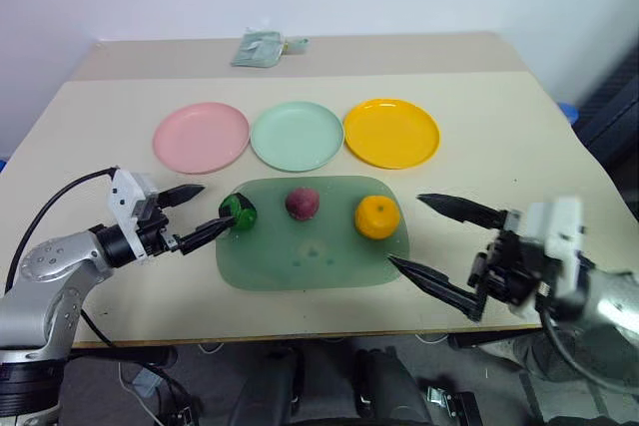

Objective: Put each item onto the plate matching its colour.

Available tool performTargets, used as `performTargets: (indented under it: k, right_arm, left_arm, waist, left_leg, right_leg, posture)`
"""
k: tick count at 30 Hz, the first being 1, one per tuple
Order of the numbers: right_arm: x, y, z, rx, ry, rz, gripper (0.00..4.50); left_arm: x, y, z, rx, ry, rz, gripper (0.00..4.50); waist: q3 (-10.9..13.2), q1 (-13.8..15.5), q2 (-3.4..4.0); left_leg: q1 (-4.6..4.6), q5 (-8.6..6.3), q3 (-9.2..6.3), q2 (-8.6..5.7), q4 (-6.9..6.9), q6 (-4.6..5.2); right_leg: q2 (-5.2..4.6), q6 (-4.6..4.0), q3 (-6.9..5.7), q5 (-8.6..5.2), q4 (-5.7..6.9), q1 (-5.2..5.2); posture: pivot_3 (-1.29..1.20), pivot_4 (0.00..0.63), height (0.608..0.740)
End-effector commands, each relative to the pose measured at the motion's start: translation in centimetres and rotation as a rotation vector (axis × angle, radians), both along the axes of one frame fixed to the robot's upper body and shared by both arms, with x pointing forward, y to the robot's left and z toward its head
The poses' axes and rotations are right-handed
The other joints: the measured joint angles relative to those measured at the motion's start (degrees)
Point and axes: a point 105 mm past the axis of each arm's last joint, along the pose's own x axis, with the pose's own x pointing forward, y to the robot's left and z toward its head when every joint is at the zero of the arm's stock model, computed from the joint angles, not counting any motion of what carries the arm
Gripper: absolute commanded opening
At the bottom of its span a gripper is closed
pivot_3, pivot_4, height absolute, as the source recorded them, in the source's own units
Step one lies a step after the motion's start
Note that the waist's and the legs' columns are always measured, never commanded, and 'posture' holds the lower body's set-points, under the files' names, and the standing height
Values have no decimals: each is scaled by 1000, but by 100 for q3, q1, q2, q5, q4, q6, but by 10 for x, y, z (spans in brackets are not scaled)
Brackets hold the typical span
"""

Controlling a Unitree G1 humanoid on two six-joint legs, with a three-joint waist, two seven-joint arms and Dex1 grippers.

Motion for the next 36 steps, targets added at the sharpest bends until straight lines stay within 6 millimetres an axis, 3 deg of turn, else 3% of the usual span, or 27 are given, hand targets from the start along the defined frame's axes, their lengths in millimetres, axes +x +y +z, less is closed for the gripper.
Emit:
performTargets:
  k: [1, 4, 6, 12, 17, 20, 23, 29, 32, 35, 36]
  right_arm:
    - [12, -2, -8, -42, 21, 39, 4460]
    - [46, -18, -16, -49, 29, 29, 4460]
    - [56, -23, -21, -55, 29, 33, 4460]
    - [55, -26, -31, -58, 5, 42, 4460]
    - [47, -27, -38, -56, -3, 36, 4460]
    - [45, -25, -39, -53, -6, 32, 4500]
    - [45, -21, -36, -49, -11, 31, 4500]
    - [45, -19, -30, -41, -22, 14, 4500]
    - [50, -19, -27, -32, -44, -8, 4500]
    - [55, -17, -24, -20, -62, -27, 4500]
    - [60, -17, -21, -11, -78, -47, 4500]
  left_arm:
    - [5, 0, -5, 21, -3, 13, 4500]
    - [9, -2, -18, 25, 0, 28, 4500]
    - [11, -6, -25, 21, 1, 24, 4500]
    - [22, -22, -42, 27, 5, 27, 4500]
    - [36, -33, -41, 6, -21, 44, 4500]
    - [41, -37, -41, 0, -32, 57, 3645]
    - [45, -42, -38, -21, -50, 64, 2271]
    - [55, -42, -13, -103, -122, 129, 2271]
    - [81, -35, 13, -127, -181, 273, 2271]
    - [101, -33, 27, -53, -188, 377, 2271]
    - [112, -44, 36, -65, -180, 355, 2271]
  waist:
    - [3, 12, -9]
    - [7, -4, -9]
    - [6, -5, -12]
    - [6, 20, -10]
    - [6, 7, -9]
    - [5, -1, -8]
    - [5, 0, -8]
    - [5, 19, -9]
    - [6, 113, -11]
    - [5, 159, -12]
    - [5, 156, -13]
  left_leg:
    - [-2, -2, -1, 0, 3, 3]
    - [-16, -7, -2, 0, 21, 12]
    - [-23, -9, 5, -1, 36, 16]
    - [-33, -9, 4, 0, 36, 16]
    - [-34, -9, 5, -1, 47, 15]
    - [-33, -9, 5, -1, 47, 15]
    - [-32, -8, 5, -1, 47, 14]
    - [-32, -8, 6, -1, 49, 13]
    - [-33, -8, 5, -1, 60, 13]
    - [-37, -8, 4, -1, 83, 13]
    - [-37, -8, 4, -2, 85, 14]
  right_leg:
    - [-1, 0, -2, 0, 0, 1]
    - [-2, 1, -8, 2, -1, -2]
    - [-4, 10, -7, 16, -3, -2]
    - [-4, 14, -7, 21, 5, -18]
    - [-3, 22, -7, 30, 8, -16]
    - [-2, 22, -6, 32, 9, -16]
    - [-1, 36, -6, 40, 11, -18]
    - [-1, 41, -6, 43, 12, -17]
    - [1, 43, -6, 45, 17, -16]
    - [7, 53, -7, 54, 24, -12]
    - [8, 57, -7, 56, 25, -8]
  posture:
    - [0, 150, 740]
    - [0, 150, 740]
    - [0, 150, 740]
    - [0, 150, 740]
    - [0, 150, 740]
    - [0, 150, 740]
    - [0, 150, 740]
    - [0, 150, 740]
    - [0, 150, 740]
    - [0, 150, 740]
    - [0, 150, 740]
